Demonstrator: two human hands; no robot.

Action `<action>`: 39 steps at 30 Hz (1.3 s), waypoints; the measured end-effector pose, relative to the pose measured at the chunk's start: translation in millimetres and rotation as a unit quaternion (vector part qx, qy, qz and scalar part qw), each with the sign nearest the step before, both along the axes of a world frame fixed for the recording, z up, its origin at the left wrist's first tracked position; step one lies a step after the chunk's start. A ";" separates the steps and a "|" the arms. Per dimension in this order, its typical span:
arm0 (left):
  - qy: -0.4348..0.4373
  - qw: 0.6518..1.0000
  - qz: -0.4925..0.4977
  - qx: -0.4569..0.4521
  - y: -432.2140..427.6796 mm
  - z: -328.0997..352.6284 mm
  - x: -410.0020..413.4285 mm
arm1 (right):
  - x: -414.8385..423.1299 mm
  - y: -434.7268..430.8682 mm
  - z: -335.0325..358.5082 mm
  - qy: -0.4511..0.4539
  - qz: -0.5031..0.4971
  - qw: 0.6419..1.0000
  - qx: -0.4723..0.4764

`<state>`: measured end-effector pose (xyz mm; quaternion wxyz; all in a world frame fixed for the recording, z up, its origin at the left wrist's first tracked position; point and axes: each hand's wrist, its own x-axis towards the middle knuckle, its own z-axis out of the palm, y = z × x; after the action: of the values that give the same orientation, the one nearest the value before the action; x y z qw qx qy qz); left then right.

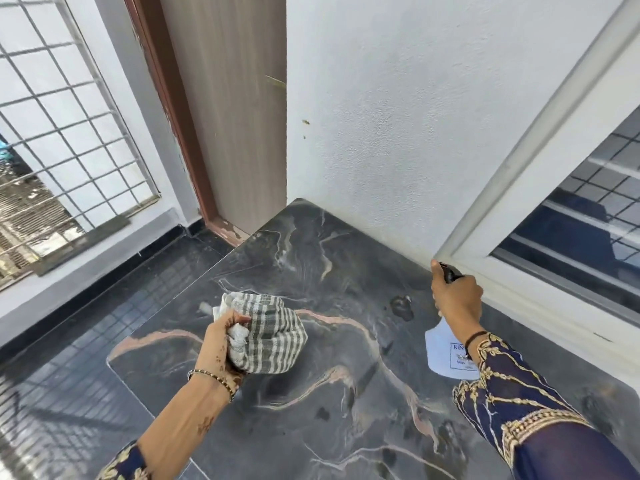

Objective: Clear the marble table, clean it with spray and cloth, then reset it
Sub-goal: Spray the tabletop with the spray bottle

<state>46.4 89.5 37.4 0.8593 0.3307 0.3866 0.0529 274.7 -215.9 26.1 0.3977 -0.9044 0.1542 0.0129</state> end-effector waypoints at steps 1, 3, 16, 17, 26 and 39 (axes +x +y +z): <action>-0.010 1.000 -0.005 -0.007 -2.6 3.5 -2.8 | -8.8 -3.1 5.1 0.006 -0.001 1.000 -0.003; -0.023 1.000 -0.010 -0.007 -3.0 6.0 -9.2 | -28.8 -7.8 14.5 0.012 -0.017 1.000 0.018; -0.024 1.000 -0.012 0.006 23.5 19.0 -105.1 | -155.5 -7.6 27.9 0.032 0.061 0.997 0.027; -0.025 1.000 -0.012 0.008 25.0 22.0 -117.3 | -168.5 -5.4 29.0 0.033 0.070 0.997 0.032; -0.039 0.999 -0.001 0.021 34.0 34.2 -177.8 | -256.3 13.1 20.8 0.028 0.111 0.993 -0.014; -0.038 0.999 -0.009 0.026 36.0 37.8 -223.2 | -358.4 53.6 10.1 0.099 0.212 0.972 -0.007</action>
<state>-176.8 125.5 75.2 0.8647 0.3544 0.3495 0.0678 -83.6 -162.3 36.2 0.3624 -0.9135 -0.0024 0.1850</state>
